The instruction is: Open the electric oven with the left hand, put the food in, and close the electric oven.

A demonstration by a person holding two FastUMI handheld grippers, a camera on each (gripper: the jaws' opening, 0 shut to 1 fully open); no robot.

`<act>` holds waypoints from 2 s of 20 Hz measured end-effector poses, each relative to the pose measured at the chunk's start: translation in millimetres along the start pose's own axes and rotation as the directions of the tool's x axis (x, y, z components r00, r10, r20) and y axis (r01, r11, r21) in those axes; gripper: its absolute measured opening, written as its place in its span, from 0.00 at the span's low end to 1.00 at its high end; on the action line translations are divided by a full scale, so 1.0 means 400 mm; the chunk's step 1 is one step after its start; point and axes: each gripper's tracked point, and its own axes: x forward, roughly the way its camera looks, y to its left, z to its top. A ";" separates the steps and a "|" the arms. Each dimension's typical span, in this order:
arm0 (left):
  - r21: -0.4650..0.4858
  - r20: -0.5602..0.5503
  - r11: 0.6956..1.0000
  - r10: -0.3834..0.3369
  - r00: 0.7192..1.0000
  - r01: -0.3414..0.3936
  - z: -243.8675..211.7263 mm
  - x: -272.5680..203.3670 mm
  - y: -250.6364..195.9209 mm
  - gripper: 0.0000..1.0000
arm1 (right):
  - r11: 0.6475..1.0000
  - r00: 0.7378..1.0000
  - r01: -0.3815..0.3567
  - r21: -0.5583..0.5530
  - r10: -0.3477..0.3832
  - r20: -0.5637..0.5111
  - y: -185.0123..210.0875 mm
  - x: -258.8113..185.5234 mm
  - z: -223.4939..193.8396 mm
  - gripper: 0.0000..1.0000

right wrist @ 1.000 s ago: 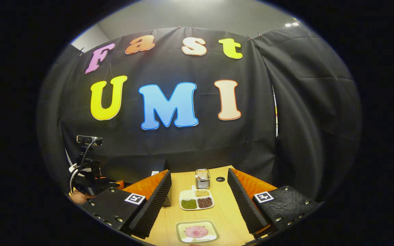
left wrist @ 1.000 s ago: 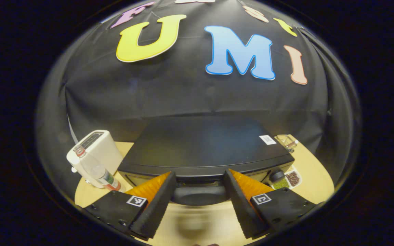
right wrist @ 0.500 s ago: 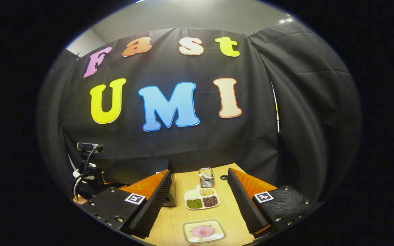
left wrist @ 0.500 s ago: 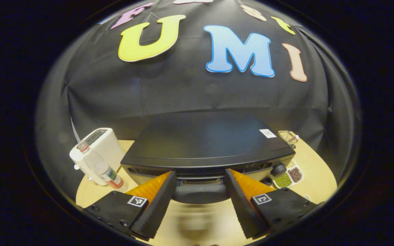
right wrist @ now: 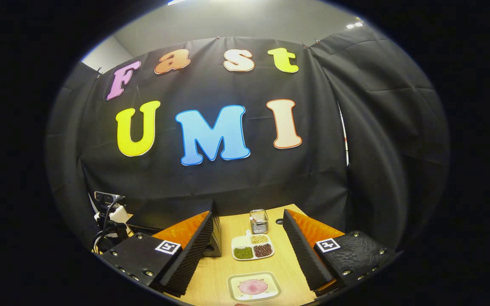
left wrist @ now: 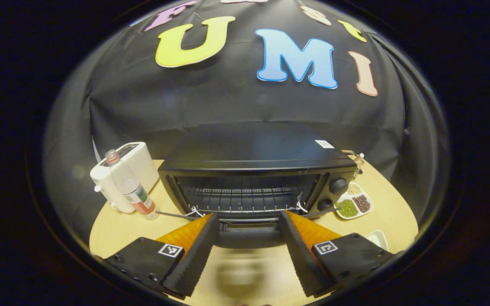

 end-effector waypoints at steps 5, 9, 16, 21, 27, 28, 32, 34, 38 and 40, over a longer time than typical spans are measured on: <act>0.023 -0.040 1.000 -0.005 0.999 0.006 -0.089 -0.031 -0.001 1.00 | 1.000 1.000 -0.016 -0.006 0.016 0.003 0.010 -0.014 0.000 1.00; 0.023 -0.092 1.000 -0.005 0.996 0.007 -0.165 -0.038 -0.006 0.96 | 1.000 1.000 -0.022 -0.013 0.022 -0.003 0.013 -0.024 -0.007 1.00; -0.038 -0.120 0.998 0.044 0.992 -0.048 -0.207 -0.053 0.041 1.00 | 1.000 0.999 -0.022 -0.022 0.022 -0.033 0.001 -0.028 -0.029 1.00; -0.064 0.047 0.996 0.067 0.997 -0.064 -0.029 -0.137 0.085 0.95 | 0.998 0.992 -0.052 -0.038 0.047 -0.121 -0.036 -0.006 -0.080 1.00; -0.034 0.300 0.997 0.071 0.951 -0.063 0.215 -0.319 0.095 0.95 | 0.995 0.935 -0.095 -0.002 0.088 -0.343 -0.108 0.048 -0.220 1.00; -0.028 0.336 0.998 0.068 0.940 -0.062 0.250 -0.353 0.091 0.95 | 0.996 0.918 -0.092 -0.003 0.084 -0.387 -0.125 0.059 -0.255 1.00; -0.062 0.434 0.998 0.052 0.899 -0.028 0.359 -0.475 0.058 1.00 | 0.997 0.804 -0.082 0.009 0.072 -0.591 -0.173 0.081 -0.413 1.00; -0.062 0.463 0.998 0.046 0.885 -0.020 0.393 -0.516 0.054 0.95 | 0.997 0.729 -0.070 0.023 0.067 -0.681 -0.187 0.083 -0.490 1.00; -0.061 0.473 0.997 0.069 0.878 -0.045 0.406 -0.559 0.075 0.95 | 0.995 0.632 -0.090 -0.035 0.030 -0.775 -0.228 0.101 -0.615 1.00; -0.071 0.462 0.995 0.093 0.882 -0.068 0.391 -0.567 0.097 0.95 | 0.994 0.589 -0.096 -0.051 0.015 -0.808 -0.240 0.115 -0.666 0.94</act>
